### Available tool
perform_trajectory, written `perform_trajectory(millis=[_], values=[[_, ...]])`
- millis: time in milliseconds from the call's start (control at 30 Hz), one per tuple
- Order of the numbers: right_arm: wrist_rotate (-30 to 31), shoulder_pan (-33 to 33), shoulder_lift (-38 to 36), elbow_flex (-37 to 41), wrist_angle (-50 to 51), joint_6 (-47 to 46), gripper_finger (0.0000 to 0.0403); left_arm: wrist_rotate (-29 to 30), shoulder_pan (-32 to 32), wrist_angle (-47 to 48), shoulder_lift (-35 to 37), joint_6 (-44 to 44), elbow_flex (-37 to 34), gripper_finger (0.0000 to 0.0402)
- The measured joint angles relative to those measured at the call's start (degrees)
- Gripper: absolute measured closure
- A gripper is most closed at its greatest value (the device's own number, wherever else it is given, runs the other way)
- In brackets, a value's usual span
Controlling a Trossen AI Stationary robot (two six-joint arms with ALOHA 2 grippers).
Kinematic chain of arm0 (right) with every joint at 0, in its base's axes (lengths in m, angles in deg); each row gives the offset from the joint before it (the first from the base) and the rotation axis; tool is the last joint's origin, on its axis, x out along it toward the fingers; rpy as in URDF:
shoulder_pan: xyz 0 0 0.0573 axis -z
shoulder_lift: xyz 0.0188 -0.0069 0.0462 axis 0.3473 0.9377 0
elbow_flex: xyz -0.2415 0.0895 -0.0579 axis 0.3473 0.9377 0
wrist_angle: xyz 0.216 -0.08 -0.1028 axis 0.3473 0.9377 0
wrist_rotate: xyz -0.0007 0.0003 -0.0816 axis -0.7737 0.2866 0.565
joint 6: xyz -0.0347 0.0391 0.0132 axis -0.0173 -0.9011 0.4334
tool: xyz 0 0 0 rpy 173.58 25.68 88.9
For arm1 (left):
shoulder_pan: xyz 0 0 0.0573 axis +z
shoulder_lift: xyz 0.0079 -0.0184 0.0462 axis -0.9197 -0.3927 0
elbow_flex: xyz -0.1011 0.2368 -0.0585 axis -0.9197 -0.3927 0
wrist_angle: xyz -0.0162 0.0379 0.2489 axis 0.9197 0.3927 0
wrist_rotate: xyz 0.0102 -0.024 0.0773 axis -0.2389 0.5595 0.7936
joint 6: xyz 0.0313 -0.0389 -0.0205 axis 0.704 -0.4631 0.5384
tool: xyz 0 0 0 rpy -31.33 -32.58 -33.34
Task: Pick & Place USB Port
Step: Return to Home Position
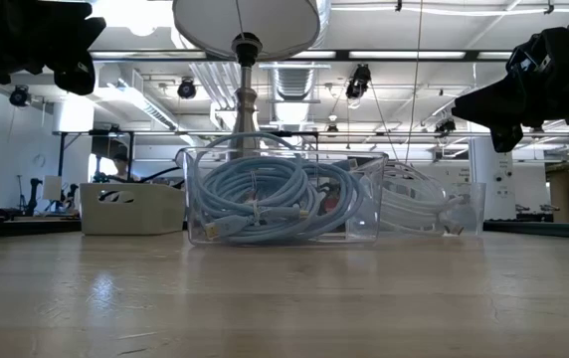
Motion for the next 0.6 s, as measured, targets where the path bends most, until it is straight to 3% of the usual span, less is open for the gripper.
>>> perform_trajectory(millis=[600], values=[[0.0, 0.0, 0.0, 0.0, 0.0, 0.0, 0.0331, 0.0, 0.0, 0.0, 0.0, 0.0, 0.0, 0.0291]])
